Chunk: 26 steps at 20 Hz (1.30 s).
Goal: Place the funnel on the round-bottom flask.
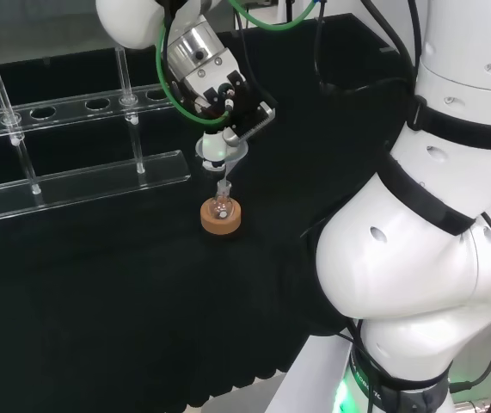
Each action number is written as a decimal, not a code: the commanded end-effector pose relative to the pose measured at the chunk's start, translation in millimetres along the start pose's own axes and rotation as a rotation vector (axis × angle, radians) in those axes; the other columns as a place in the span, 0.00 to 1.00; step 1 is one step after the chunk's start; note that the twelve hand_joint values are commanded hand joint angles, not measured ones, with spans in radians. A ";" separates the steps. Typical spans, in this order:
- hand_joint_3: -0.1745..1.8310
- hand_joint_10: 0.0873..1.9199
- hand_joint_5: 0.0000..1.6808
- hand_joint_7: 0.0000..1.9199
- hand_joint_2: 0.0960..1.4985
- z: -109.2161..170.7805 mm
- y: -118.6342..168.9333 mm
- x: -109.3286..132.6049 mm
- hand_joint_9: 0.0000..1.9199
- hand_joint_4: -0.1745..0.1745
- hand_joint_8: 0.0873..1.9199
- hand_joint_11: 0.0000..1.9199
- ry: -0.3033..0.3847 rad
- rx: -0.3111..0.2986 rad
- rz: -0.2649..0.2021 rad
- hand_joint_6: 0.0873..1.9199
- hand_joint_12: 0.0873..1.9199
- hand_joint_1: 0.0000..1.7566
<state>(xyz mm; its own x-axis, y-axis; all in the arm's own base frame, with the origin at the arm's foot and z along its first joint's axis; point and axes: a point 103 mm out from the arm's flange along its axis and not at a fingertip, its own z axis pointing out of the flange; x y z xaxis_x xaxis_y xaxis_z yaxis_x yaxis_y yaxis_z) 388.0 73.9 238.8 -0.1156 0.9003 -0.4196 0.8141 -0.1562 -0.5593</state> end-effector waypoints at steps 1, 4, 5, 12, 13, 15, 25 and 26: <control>0.43 0.13 0.49 0.46 0.45 1.5 1.9 2.0 0.59 0.64 0.28 0.40 0.003 0.008 -0.015 0.35 0.61 0.47; 0.43 0.13 0.49 0.46 0.45 3.1 3.9 6.3 0.59 0.64 0.28 0.40 -0.002 0.009 -0.016 0.35 0.61 0.47; 0.43 0.13 0.49 0.46 0.45 1.3 2.6 8.6 0.59 0.63 0.28 0.40 -0.008 0.008 -0.011 0.35 0.61 0.47; 0.43 0.13 0.48 0.45 0.45 0.3 2.2 11.5 0.58 0.62 0.28 0.40 -0.023 0.008 -0.009 0.35 0.61 0.47; 0.43 0.13 0.48 0.45 0.45 0.3 2.3 11.6 0.58 0.62 0.28 0.40 -0.023 0.012 -0.007 0.35 0.61 0.47; 0.43 0.13 0.48 0.45 0.45 0.8 2.8 10.9 0.58 0.62 0.28 0.40 -0.021 0.019 -0.007 0.35 0.61 0.46; 0.43 0.13 0.42 0.40 0.43 4.1 5.6 9.4 0.53 0.55 0.30 0.39 0.001 0.033 -0.016 0.36 0.61 0.46; 0.43 0.14 0.41 0.39 0.43 4.9 6.1 8.2 0.53 0.54 0.30 0.39 0.003 0.031 -0.018 0.36 0.61 0.46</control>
<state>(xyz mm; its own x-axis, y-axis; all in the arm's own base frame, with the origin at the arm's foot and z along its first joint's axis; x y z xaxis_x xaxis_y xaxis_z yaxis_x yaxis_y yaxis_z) 388.8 80.2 229.1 -0.1232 0.8980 -0.4224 0.7984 -0.1631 -0.5797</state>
